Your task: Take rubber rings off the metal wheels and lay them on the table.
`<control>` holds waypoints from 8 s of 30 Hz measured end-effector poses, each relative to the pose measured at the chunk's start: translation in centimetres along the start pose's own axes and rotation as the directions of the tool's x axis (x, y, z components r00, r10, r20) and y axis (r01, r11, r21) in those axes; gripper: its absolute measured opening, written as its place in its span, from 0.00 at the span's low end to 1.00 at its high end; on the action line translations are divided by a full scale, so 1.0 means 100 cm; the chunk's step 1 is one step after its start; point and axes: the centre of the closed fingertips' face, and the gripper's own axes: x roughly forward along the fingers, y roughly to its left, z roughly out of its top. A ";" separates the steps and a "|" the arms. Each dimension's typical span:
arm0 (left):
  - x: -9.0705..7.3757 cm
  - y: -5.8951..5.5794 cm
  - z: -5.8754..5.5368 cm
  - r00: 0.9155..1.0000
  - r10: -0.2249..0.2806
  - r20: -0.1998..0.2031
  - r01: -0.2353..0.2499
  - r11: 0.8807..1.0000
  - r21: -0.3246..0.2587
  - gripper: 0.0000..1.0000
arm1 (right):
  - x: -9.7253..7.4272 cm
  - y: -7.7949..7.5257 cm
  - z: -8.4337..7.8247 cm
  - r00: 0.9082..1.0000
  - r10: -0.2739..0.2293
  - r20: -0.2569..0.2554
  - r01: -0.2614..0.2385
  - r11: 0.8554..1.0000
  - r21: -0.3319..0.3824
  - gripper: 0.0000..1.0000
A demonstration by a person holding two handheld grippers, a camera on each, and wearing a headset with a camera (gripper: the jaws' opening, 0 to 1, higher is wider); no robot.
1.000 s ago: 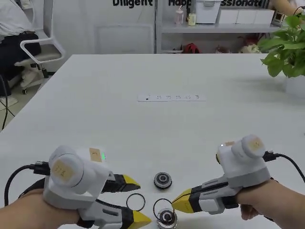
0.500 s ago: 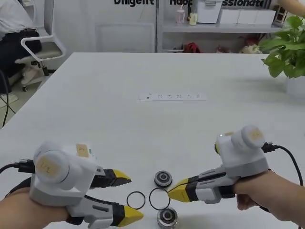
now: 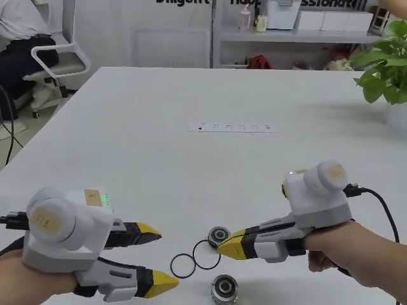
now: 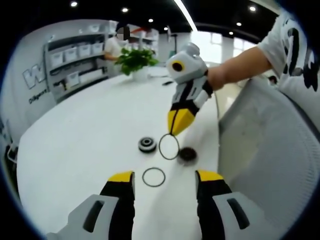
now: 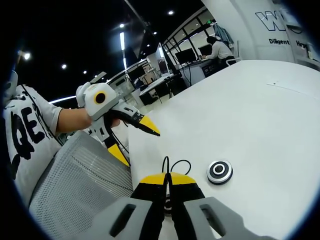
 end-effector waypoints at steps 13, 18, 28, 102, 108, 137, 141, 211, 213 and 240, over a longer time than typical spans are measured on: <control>-0.003 0.004 -0.005 1.000 0.018 -0.002 -0.018 1.000 -0.013 0.49 | 0.017 -0.002 -0.002 1.000 -0.003 -0.019 0.003 1.000 0.002 0.00; -0.003 0.003 -0.007 1.000 0.019 -0.004 -0.019 1.000 -0.017 0.49 | 0.022 -0.003 -0.006 1.000 -0.011 -0.029 0.012 1.000 0.009 0.00; -0.004 0.003 -0.009 1.000 0.021 -0.006 -0.022 1.000 -0.021 0.49 | 0.033 0.002 -0.012 0.998 0.000 -0.058 0.000 1.000 0.012 0.00; -0.005 0.001 -0.016 0.999 0.025 -0.033 -0.025 1.000 -0.017 0.49 | 0.037 0.008 -0.032 0.987 -0.030 -0.159 0.009 0.991 -0.131 0.10; -0.004 0.003 -0.015 0.999 0.026 -0.032 -0.026 1.000 -0.015 0.49 | 0.028 0.000 -0.029 0.988 -0.054 -0.141 0.036 0.991 -0.126 0.11; 0.010 0.022 0.013 0.999 0.036 -0.004 -0.036 0.999 0.005 0.48 | -0.007 -0.033 -0.008 0.987 -0.157 -0.043 0.151 0.980 -0.130 0.17; 0.014 0.025 0.014 0.999 0.036 -0.003 -0.036 0.999 0.003 0.47 | -0.010 -0.039 -0.009 0.984 -0.176 -0.043 0.168 0.976 -0.142 0.17; 0.087 0.037 0.013 0.999 -0.039 -0.032 0.038 0.999 -0.018 0.35 | 0.004 -0.078 -0.030 0.972 -0.230 -0.055 0.215 0.956 -0.202 0.19; 0.088 0.037 0.013 0.999 -0.041 -0.031 0.040 0.999 -0.019 0.35 | 0.004 -0.078 -0.029 0.972 -0.229 -0.054 0.214 0.955 -0.204 0.19; 0.111 0.035 0.024 0.997 -0.077 -0.022 0.076 0.997 -0.012 0.25 | 0.007 -0.083 -0.029 0.974 -0.222 -0.036 0.212 0.960 -0.182 0.19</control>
